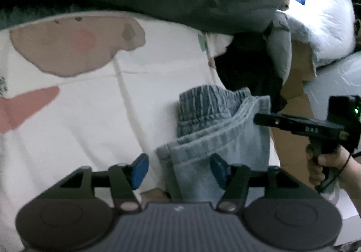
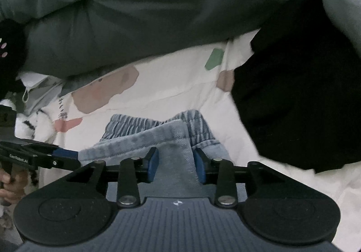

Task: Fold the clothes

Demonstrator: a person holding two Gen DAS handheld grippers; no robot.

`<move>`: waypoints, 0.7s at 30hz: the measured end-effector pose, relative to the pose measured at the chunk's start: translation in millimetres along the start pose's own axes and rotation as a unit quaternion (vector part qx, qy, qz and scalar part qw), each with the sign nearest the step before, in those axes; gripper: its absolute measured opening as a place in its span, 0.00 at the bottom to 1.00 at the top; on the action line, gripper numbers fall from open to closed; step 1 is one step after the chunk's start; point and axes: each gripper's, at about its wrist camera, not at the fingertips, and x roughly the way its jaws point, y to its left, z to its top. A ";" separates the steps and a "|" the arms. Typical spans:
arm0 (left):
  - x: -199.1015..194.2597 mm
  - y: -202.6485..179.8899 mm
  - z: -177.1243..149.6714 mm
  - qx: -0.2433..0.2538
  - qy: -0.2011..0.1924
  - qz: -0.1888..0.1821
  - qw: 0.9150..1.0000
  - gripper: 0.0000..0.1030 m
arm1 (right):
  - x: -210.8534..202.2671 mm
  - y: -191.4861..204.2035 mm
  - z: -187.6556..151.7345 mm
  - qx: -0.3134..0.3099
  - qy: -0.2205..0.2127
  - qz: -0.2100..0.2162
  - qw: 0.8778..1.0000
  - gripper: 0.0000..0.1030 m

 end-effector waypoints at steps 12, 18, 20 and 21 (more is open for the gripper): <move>30.7 27.4 -5.7 -0.090 0.002 -0.064 0.994 0.84 | 23.3 -17.4 0.7 0.034 0.027 0.038 0.998 0.46; 34.0 25.1 -8.1 -0.097 -0.007 -0.086 0.992 0.71 | 27.3 -22.0 -1.9 0.054 0.020 0.045 0.997 0.46; 28.2 24.0 -8.4 -0.095 -0.010 -0.089 0.991 0.64 | 25.2 -22.7 -1.7 0.055 0.019 0.047 0.997 0.42; 24.1 22.8 -8.8 -0.092 -0.012 -0.086 0.992 0.61 | 23.9 -22.6 -1.4 0.055 0.020 0.048 0.997 0.40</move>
